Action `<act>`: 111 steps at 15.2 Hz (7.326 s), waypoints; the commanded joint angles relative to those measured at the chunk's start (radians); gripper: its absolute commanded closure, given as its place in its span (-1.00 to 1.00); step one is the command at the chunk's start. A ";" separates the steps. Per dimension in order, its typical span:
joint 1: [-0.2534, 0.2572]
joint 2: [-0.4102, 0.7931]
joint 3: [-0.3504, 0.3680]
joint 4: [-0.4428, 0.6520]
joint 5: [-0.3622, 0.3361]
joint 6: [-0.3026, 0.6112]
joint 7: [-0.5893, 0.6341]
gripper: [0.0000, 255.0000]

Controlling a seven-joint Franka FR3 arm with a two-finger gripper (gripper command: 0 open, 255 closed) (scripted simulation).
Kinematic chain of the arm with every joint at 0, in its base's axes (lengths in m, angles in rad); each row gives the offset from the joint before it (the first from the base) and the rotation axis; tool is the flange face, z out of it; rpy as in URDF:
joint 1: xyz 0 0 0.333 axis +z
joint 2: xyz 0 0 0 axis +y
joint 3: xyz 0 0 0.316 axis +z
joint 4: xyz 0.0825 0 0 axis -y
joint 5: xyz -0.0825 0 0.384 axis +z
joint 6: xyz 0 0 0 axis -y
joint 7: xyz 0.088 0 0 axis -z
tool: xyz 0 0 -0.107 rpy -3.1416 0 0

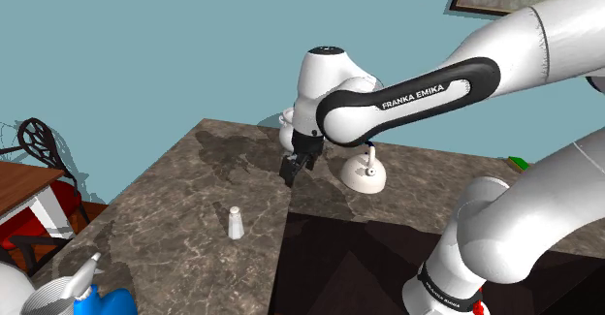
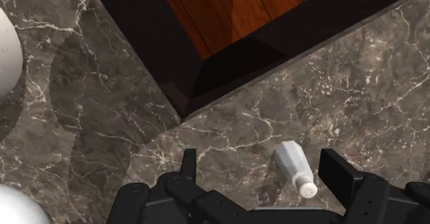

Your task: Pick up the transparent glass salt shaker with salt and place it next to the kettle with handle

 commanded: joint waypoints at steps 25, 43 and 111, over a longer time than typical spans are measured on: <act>0.071 0.757 0.028 0.286 -0.348 0.557 0.268 -1.00; 0.067 0.745 0.035 0.285 -0.339 0.546 0.260 1.00; -0.108 -0.242 -0.211 -0.057 -0.021 -0.067 -0.429 1.00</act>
